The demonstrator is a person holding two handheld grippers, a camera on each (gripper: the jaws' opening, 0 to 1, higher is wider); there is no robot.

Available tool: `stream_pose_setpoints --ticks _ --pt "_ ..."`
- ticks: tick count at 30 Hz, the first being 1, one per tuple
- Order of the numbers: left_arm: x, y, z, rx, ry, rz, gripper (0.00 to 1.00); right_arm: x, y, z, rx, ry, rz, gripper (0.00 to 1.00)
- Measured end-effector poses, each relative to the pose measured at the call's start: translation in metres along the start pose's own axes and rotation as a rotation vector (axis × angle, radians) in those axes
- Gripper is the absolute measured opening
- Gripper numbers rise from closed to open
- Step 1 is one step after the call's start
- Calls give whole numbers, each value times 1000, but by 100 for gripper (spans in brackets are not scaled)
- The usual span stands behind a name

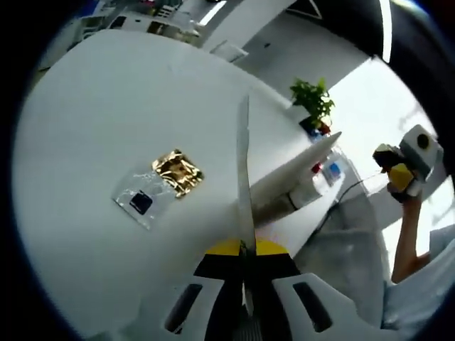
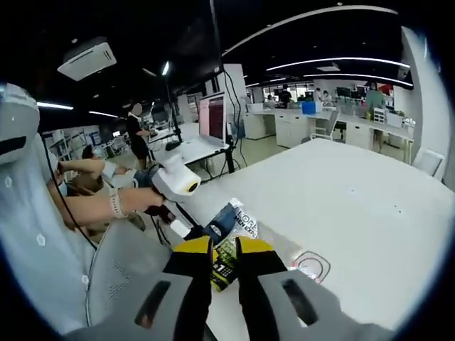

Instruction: Arrange the skincare products in the storage area until every visible bottle or jar stands upright without overlapping.

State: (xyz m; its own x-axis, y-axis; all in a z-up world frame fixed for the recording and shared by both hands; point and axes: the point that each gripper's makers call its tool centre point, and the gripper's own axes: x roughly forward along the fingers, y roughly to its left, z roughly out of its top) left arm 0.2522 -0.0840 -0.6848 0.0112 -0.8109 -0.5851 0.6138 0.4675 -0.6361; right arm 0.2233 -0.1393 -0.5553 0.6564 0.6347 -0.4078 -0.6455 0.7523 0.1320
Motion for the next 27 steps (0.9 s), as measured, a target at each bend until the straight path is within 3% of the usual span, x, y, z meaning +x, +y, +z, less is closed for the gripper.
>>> stream_pose_setpoints --ticks 13,19,23,27 --pt "10 5 -13 -27 52 7 0 40 16 -56 -10 142 -33 13" --pt "11 16 -18 -4 90 59 0 57 21 -82 -16 199 -48 12" --pt "11 17 -19 -2 96 59 0 63 22 -93 -37 239 -53 13" --pt "13 28 -26 51 142 118 0 72 22 -100 -54 253 -59 12"
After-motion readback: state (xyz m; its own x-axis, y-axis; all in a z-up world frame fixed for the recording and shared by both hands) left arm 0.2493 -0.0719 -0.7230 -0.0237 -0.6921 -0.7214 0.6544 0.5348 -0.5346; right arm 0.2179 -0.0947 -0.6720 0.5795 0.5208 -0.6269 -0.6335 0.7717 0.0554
